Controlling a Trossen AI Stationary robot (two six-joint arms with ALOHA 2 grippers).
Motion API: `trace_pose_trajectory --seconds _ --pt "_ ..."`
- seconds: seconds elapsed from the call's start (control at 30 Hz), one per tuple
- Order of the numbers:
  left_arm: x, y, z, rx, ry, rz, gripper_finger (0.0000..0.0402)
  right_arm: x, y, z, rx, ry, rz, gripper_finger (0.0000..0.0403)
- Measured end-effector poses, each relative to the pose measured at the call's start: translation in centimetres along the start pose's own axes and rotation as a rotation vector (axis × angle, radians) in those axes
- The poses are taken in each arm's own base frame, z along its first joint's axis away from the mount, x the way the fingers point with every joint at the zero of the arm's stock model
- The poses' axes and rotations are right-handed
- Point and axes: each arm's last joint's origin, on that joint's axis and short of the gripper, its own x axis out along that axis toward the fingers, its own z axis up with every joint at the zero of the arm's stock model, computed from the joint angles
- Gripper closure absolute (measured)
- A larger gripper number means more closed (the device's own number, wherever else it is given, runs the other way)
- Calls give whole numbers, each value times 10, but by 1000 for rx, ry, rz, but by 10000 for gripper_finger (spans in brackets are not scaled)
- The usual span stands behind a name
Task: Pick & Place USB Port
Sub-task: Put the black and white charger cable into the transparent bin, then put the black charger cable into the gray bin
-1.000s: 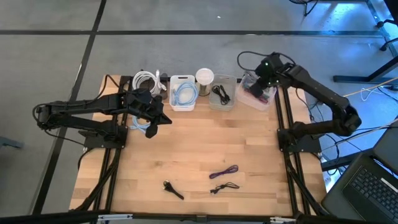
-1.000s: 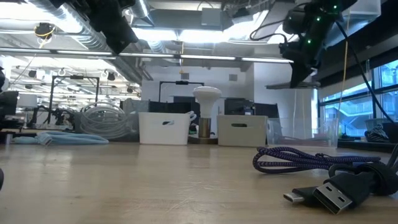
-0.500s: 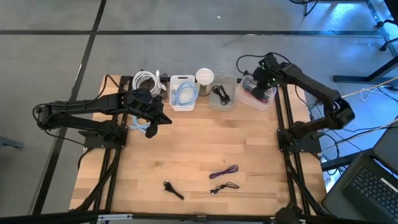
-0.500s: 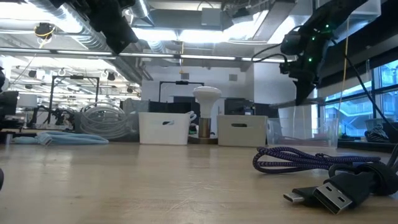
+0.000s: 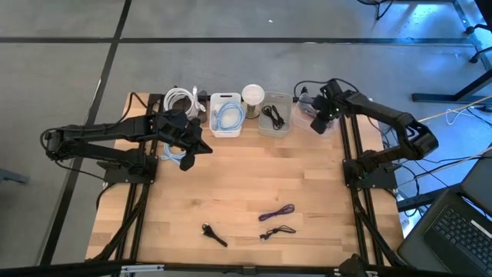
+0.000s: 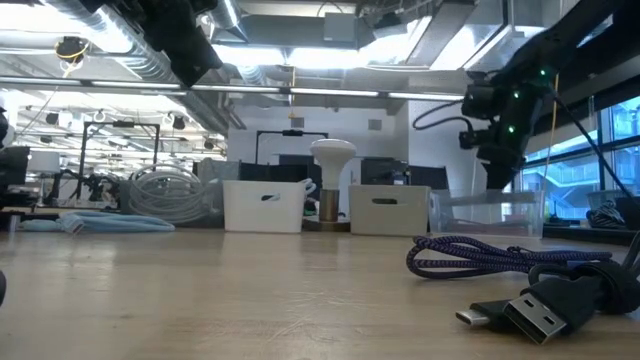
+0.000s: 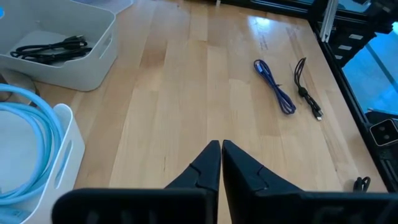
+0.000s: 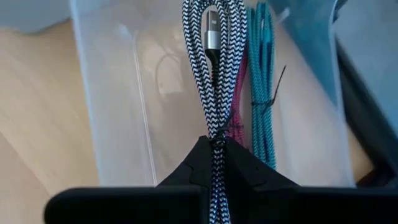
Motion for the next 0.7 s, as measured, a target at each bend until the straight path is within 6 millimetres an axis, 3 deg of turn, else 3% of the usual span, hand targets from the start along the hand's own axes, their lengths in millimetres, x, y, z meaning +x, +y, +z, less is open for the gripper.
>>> trace_pose_trajectory --seconds 0.37,0.7 --pt "0 0 0 0 0 -1 391 18 0 -17 32 -42 23 384" --pt "0 0 0 0 0 -1 394 17 -5 -5 89 -160 -23 249"
